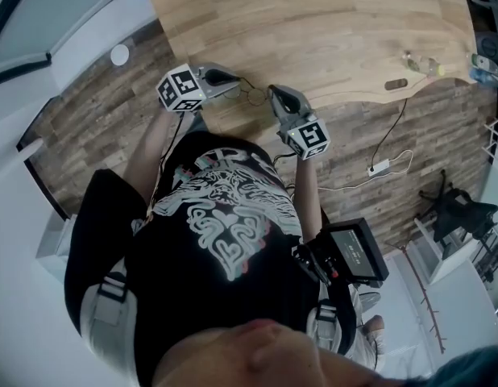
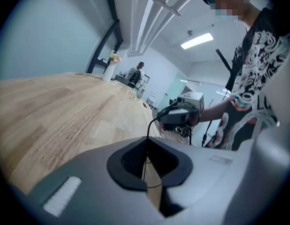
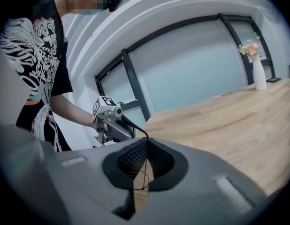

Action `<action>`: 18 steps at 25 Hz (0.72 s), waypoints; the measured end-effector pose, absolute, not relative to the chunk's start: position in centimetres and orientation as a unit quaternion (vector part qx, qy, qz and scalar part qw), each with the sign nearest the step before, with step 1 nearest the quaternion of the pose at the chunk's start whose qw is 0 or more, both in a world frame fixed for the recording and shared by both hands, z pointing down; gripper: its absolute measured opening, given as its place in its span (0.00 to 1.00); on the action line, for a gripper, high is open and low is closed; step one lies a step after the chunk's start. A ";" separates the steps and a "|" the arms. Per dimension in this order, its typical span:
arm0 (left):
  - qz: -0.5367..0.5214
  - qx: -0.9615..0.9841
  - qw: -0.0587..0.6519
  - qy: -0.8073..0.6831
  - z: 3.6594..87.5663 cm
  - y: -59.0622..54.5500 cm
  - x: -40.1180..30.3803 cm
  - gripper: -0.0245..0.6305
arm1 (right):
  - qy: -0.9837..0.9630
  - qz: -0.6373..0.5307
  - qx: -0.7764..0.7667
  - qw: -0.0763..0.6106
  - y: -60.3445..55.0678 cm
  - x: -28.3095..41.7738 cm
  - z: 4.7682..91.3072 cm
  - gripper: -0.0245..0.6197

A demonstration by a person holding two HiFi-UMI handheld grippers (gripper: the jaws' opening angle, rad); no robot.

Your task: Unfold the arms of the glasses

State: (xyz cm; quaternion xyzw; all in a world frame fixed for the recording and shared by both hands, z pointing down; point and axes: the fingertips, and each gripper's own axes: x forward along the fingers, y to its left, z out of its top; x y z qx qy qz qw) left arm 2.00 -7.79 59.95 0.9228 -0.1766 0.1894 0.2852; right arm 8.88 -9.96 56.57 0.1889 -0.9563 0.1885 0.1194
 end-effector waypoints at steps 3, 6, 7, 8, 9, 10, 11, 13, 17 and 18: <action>0.141 0.915 0.313 -0.210 58.7 -8.7 1.5 0.02 | -0.948 0.222 0.206 0.100 -10.6 9.8 56.0 0.04; 0.086 0.901 0.348 -0.245 57.8 -9.5 0.6 0.02 | -0.937 0.258 0.220 0.082 -11.0 10.3 55.5 0.04; 0.066 0.895 0.360 -0.254 57.6 -9.7 0.2 0.02 | -0.934 0.268 0.224 0.073 -11.1 10.4 55.2 0.04; 0.048 0.889 0.372 -0.262 57.3 -9.8 -0.2 0.02 | -0.931 0.277 0.228 0.064 -11.2 10.5 55.0 0.04; 0.032 0.883 0.384 -0.267 57.0 -9.9 -0.5 0.02 | -0.929 0.286 0.230 0.055 -11.2 10.6 54.7 0.04; 0.019 0.878 0.396 -0.270 56.8 -9.8 -0.7 0.02 | -0.926 0.294 0.232 0.049 -11.2 10.7 54.5 0.04; 0.008 0.872 0.407 -0.271 56.6 -9.7 -0.9 0.02 | -0.924 0.300 0.232 0.044 -11.1 10.7 54.3 0.04; -0.006 0.862 0.427 -0.273 56.5 -9.4 -1.2 0.02 | -0.923 0.307 0.228 0.042 -11.0 10.6 54.0 0.04; -0.015 0.855 0.443 -0.271 56.4 -9.1 -1.1 0.02 | -0.923 0.308 0.225 0.041 -10.9 10.3 53.5 0.04; -0.016 0.854 0.444 -0.270 56.3 -9.0 -1.0 0.02 | -0.923 0.308 0.225 0.041 -10.9 10.3 53.4 0.04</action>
